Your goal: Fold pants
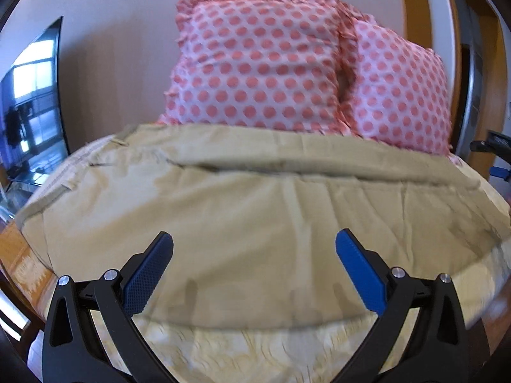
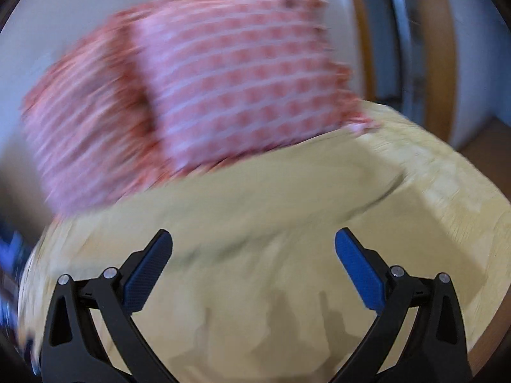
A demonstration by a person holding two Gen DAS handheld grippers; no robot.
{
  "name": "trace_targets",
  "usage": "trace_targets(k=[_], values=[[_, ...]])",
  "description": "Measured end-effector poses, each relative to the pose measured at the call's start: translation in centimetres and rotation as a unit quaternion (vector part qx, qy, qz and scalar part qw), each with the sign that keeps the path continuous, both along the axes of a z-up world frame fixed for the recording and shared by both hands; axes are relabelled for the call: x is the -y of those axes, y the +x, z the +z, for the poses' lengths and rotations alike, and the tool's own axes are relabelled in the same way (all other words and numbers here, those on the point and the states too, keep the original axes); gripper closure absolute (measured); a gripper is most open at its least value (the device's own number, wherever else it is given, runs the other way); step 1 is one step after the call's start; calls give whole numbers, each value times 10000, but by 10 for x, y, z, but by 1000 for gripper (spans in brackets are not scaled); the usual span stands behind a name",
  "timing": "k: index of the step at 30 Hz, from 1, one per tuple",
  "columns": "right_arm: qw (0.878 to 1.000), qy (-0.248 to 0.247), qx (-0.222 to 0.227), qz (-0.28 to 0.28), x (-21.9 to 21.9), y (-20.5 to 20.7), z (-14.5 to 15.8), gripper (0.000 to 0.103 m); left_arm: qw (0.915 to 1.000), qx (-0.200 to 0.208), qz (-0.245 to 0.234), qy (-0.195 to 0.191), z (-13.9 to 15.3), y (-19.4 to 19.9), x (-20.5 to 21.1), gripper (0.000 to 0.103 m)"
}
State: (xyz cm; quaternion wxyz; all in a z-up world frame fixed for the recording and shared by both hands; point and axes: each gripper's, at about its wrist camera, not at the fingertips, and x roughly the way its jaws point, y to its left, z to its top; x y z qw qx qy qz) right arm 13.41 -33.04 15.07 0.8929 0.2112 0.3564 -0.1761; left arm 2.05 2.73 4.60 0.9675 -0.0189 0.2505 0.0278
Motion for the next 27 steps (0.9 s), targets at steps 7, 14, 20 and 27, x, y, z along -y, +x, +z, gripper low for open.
trace_targets(k=[7, 14, 20, 27], values=[[9870, -86, -1068, -1195, 87, 134, -49, 25, 9997, 131, 73, 167, 17, 22, 2, 1], [9680, -171, -1898, -1630, 112, 205, -100, 33, 9993, 45, -68, 363, 13, 41, 10, 1], [9687, -479, -1798, -1642, 115, 199, -111, 67, 9993, -24, -155, 342, 9, 47, 12, 1], [9879, 604, -520, -1329, 138, 129, -95, 99, 9998, 22, -37, 192, 11, 36, 2, 1]])
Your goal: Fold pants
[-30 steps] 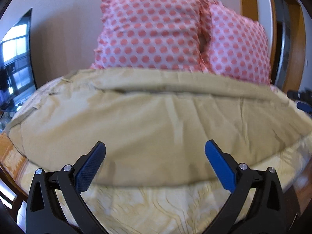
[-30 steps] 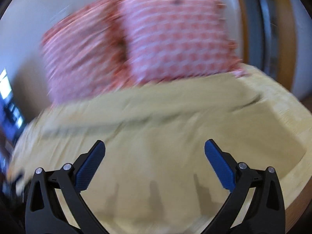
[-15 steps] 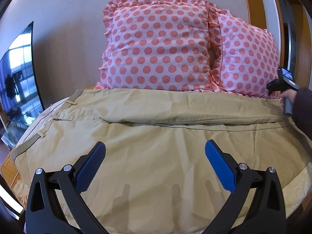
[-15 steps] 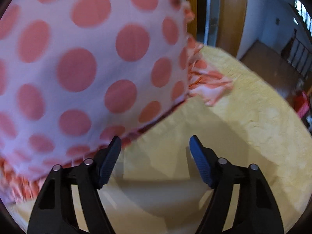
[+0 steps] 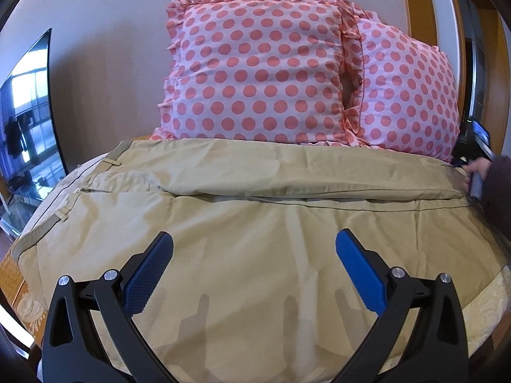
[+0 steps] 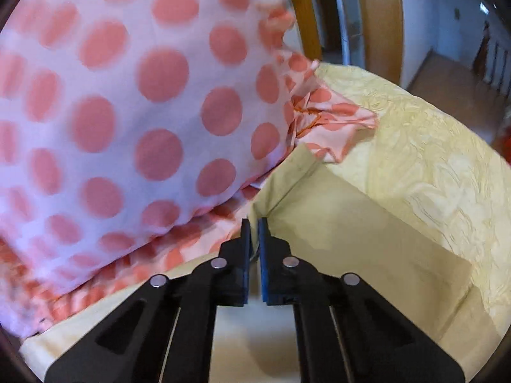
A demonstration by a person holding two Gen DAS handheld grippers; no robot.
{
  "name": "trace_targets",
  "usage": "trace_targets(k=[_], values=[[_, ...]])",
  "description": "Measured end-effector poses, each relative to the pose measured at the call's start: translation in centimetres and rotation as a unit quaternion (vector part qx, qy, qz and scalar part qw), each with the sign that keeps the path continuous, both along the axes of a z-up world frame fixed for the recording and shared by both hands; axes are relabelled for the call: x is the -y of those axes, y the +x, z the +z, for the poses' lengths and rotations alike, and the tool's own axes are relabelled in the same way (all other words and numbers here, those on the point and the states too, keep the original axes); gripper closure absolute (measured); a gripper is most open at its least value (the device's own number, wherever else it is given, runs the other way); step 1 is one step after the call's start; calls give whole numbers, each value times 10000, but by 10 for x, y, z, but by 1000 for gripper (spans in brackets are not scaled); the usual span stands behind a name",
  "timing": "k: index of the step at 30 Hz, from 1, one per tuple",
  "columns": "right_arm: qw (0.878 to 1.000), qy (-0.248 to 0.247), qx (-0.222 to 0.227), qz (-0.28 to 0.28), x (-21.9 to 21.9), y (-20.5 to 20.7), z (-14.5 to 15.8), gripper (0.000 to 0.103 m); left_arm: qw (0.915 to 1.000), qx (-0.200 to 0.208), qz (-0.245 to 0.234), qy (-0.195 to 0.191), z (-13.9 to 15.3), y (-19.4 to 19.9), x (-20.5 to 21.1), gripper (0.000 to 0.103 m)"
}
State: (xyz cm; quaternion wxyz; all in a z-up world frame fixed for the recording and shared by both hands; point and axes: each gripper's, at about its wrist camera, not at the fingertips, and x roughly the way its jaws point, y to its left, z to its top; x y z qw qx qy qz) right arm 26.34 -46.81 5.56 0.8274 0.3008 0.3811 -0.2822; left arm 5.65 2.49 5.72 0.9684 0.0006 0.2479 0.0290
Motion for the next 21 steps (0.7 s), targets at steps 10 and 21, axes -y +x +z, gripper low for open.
trace_targets(k=[10, 21], values=[[9795, 1039, 1667, 440, -68, -194, 58, 99, 9975, 430, 459, -335, 18, -27, -23, 1], [9787, 1672, 1190, -66, -59, -210, 13, 63, 9952, 400, 730, -520, 22, -25, -35, 1]])
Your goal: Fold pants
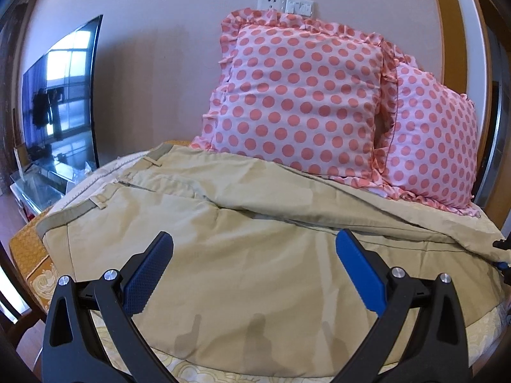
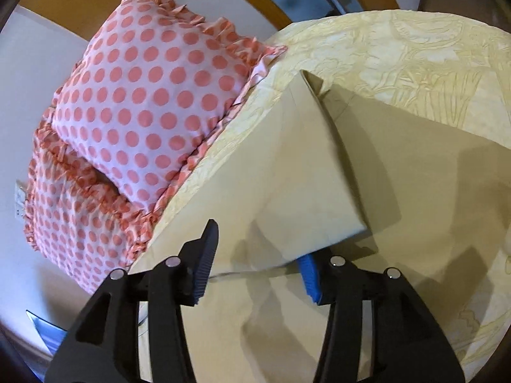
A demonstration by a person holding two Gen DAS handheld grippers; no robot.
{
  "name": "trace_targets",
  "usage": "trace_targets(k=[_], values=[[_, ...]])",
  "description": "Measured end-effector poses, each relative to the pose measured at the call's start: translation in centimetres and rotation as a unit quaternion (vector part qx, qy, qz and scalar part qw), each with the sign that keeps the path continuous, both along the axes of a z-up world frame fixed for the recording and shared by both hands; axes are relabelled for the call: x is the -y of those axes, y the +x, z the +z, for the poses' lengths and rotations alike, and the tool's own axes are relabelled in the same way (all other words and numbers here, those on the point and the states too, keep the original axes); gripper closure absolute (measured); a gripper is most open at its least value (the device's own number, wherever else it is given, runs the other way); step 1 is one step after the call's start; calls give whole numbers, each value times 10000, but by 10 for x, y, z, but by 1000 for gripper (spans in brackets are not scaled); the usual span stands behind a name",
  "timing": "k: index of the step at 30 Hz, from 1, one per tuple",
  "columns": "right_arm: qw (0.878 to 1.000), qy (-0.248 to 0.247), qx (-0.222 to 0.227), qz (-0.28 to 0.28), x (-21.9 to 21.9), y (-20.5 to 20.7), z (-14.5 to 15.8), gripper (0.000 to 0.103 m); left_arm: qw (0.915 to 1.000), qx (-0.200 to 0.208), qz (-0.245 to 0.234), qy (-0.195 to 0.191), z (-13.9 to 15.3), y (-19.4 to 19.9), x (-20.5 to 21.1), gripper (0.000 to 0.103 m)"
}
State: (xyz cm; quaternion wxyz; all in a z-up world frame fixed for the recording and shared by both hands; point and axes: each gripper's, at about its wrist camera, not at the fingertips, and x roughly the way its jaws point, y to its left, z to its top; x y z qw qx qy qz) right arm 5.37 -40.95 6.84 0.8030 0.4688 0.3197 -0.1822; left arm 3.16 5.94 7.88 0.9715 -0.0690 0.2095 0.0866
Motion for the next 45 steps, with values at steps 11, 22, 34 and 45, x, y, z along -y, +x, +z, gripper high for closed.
trace_targets(k=[11, 22, 34, 45], values=[[9821, 104, 1881, 19, 23, -53, 37, 102, 9674, -234, -776, -2401, 13, 96, -76, 1], [9799, 69, 1993, 72, 27, -65, 31, 102, 9450, -1636, 350, -2810, -29, 268, -121, 36], [9880, -98, 1541, -94, 49, -90, 21, 102, 9629, -1074, -245, -2463, 6, 95, -141, 98], [9946, 48, 939, -433, 62, -119, -13, 102, 9593, -1386, -159, -2456, -59, -18, -136, 98]])
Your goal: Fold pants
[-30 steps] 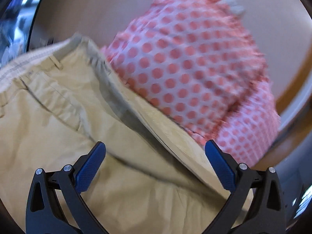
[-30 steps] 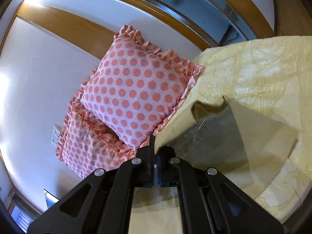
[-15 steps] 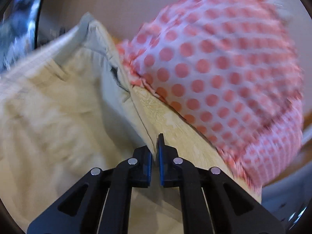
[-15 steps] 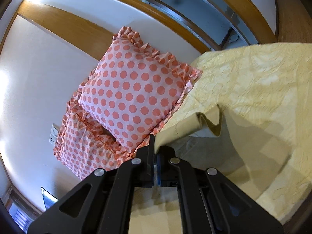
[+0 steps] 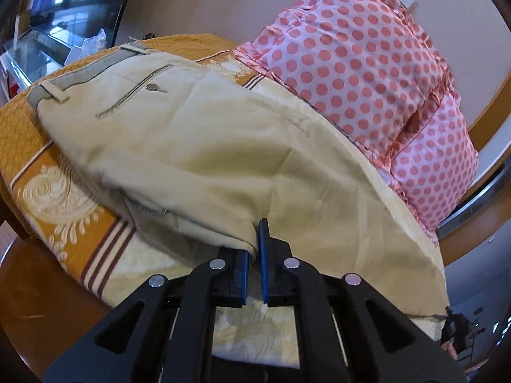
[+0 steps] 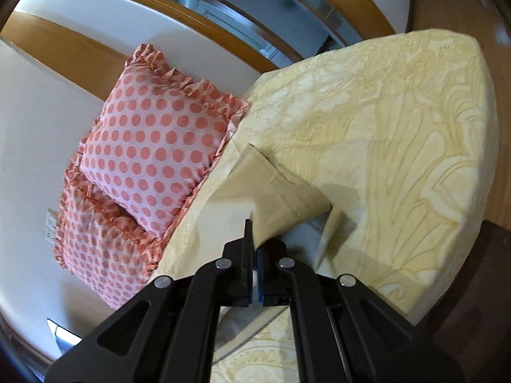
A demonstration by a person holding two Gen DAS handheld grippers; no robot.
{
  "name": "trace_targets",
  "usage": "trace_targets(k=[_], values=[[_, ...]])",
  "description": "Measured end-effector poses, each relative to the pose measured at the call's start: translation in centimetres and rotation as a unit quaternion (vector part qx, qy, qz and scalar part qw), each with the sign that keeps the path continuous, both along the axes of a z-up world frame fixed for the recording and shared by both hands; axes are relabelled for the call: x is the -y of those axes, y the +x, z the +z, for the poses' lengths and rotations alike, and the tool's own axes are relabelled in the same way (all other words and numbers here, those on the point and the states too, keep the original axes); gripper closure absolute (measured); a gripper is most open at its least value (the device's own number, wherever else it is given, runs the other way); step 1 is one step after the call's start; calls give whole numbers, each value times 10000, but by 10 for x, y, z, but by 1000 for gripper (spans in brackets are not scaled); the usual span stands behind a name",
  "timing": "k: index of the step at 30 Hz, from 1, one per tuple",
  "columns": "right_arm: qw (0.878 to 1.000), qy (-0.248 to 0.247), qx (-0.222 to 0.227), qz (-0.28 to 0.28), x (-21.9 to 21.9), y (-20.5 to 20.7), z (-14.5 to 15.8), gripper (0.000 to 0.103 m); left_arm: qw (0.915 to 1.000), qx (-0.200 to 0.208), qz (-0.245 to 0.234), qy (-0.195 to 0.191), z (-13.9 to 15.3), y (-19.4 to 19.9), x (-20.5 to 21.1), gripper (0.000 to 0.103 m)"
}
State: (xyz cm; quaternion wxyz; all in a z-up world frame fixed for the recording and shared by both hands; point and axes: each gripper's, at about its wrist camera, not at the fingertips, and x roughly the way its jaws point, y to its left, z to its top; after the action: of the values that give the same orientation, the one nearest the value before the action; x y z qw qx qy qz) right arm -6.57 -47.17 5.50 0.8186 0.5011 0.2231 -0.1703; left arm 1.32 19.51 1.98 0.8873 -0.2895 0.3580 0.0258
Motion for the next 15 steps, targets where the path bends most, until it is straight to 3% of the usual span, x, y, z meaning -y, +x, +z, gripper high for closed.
trace_targets(k=[5, 7, 9, 10, 12, 15], values=[[9991, -72, -388, -123, 0, -7, -7, 102, 9999, 49, -26, 147, -8, -7, 6, 98], [9977, -320, -601, -62, -4, -2, -6, 101, 9997, 87, -77, 207, -12, -9, 7, 97], [9949, -570, -834, -3, -9, 0, -1, 90, 9994, 174, -130, 278, -12, -12, 7, 95], [9943, -654, -844, -44, -11, -3, 4, 74, 9992, 209, -155, 318, -10, -15, 8, 95], [9934, -847, -704, -308, -10, -15, 15, 54, 9979, 355, -192, 507, -3, -27, 11, 89], [9872, -1105, -860, -767, -4, -30, 23, 57, 9937, 649, -5, 910, 12, -51, 13, 82]])
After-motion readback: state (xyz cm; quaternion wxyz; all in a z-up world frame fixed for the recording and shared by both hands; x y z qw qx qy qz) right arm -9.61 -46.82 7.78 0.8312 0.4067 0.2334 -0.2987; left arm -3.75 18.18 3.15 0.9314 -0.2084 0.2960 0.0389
